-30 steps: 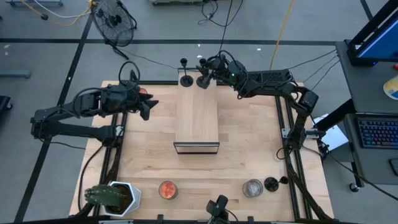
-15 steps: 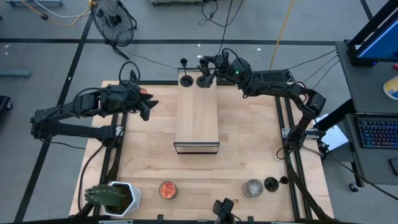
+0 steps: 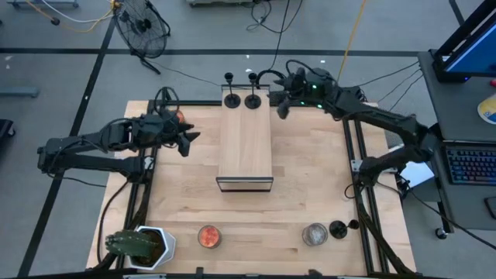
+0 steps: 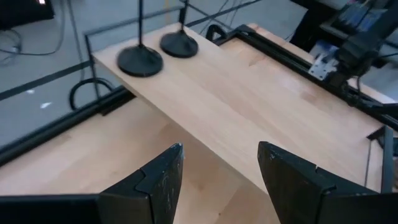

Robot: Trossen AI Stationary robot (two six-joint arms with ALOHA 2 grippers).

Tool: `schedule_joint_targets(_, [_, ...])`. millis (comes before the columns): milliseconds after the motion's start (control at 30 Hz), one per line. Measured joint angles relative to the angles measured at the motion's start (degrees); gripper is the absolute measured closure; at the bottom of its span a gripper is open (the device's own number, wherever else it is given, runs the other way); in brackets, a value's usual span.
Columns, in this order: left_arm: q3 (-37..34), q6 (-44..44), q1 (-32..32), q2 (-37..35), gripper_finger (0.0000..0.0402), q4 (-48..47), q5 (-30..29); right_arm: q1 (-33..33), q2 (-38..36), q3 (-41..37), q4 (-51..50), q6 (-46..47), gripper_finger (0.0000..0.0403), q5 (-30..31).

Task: Pick & Place candle stick holders
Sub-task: Put the black candle holder on the shelf

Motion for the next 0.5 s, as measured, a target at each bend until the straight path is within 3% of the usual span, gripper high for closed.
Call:
schedule_joint_targets(133, [-6.4,-0.8,-1.0,-3.4,0.0188,6.2,1.2,1.8,-5.9,0.0,-10.7,0.2,0.0132,-0.1])
schedule_joint_targets(367, [-12.9,-0.8,-1.4,-9.5,0.0188,6.9,5.9,7.9,-14.9,0.0,-28.1,2.9,0.0134,-0.3])
schedule_joint_targets(500, [-16.4,0.0,-1.4,-12.5,0.0188,7.7,7.6,12.2,-18.9,0.0,-32.9,7.6,0.0135,-0.3])
